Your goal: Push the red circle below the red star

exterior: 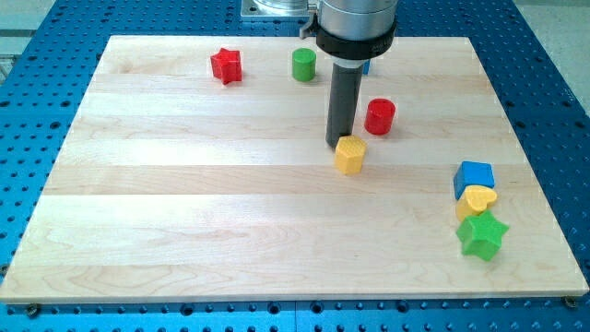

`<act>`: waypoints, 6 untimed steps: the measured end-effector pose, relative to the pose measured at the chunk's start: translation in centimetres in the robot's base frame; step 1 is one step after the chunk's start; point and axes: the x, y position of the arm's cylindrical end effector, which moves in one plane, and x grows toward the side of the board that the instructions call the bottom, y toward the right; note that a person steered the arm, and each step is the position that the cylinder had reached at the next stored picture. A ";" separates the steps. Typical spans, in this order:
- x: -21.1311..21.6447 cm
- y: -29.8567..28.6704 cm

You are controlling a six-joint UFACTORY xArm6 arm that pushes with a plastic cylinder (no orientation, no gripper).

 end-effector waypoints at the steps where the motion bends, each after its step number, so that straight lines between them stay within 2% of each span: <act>1: 0.2 1.8; 2: -0.3 7.2; 3: -1.9 9.8; 4: -7.3 -0.3; 5: -8.8 -4.8; 6: -6.7 -7.1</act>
